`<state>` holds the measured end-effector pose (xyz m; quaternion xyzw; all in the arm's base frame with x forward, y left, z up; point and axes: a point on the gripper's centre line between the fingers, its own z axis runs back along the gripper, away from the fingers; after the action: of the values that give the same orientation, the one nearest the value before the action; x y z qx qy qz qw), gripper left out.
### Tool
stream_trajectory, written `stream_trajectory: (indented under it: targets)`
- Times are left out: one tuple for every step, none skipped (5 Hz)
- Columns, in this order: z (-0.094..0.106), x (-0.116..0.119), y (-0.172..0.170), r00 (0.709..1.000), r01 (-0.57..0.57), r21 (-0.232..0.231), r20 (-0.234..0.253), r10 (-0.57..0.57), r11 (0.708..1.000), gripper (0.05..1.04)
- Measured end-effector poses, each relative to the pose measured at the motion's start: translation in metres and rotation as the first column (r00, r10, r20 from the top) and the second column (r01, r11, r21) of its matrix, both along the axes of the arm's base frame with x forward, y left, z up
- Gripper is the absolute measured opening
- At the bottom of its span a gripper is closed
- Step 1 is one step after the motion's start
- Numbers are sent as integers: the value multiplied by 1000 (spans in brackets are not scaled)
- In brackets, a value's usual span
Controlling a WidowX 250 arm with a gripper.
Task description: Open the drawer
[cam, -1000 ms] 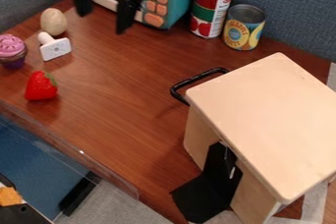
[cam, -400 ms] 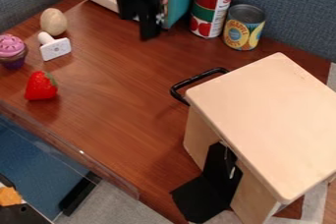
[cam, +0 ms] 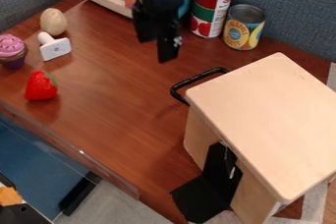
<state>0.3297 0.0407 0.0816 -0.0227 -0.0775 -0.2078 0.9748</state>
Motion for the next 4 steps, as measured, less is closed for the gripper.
stream_trajectory:
  targets:
    - [-7, 7, -13, 1000, 16, -28, -8, -16, 999, 999]
    - [-12, 16, -24, 999, 53, -61, 4, -53, 997, 999]
    - [-13, 22, -31, 999, 52, -69, 13, -51, 996, 999]
    - [-20, 25, -36, 999, 40, -82, 12, -39, 996, 999]
